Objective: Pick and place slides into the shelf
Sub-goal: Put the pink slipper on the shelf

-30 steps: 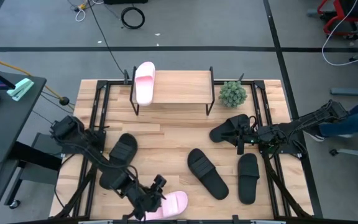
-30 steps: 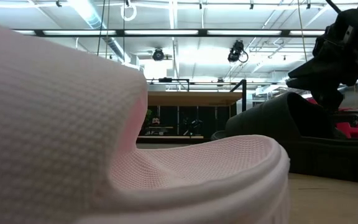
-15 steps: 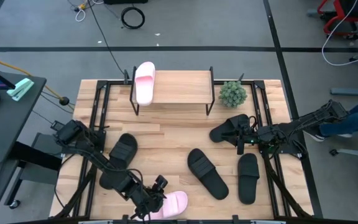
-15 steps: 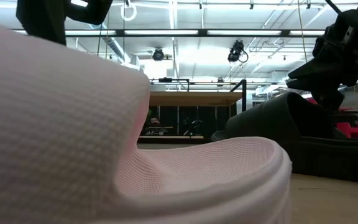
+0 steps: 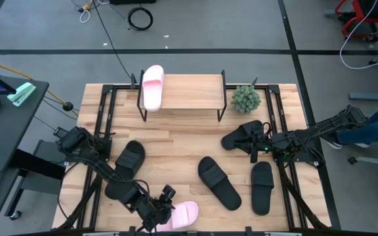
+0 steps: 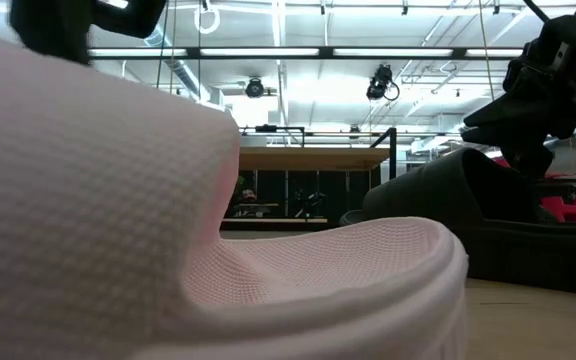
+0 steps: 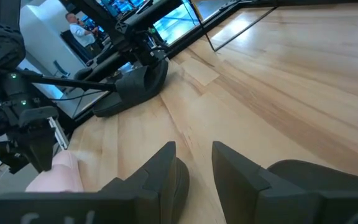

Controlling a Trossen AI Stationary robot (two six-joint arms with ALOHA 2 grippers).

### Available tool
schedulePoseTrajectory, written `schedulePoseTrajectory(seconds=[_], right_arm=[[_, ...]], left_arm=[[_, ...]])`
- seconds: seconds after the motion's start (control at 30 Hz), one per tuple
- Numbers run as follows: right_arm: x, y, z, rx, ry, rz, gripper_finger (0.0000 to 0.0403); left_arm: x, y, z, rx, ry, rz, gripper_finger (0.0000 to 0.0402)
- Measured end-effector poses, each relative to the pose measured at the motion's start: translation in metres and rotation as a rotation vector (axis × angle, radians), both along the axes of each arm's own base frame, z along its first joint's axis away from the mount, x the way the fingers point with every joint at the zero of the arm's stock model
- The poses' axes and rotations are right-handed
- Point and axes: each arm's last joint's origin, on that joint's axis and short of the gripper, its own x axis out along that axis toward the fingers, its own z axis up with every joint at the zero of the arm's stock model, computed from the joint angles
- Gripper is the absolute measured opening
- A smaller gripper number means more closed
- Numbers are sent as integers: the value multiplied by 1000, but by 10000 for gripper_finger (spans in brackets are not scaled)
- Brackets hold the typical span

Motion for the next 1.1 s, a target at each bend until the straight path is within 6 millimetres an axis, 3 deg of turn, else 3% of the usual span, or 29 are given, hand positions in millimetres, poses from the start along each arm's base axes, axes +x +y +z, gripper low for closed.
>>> schedulePoseTrajectory(seconds=[0.7, 1.1], right_arm=[[0, 0, 0, -25, 4, 5, 110], [0, 0, 0, -26, 4, 5, 110]], left_arm=[[27, 37, 0, 18, 5, 125, 160], [43, 55, -7, 17, 6, 189, 75]])
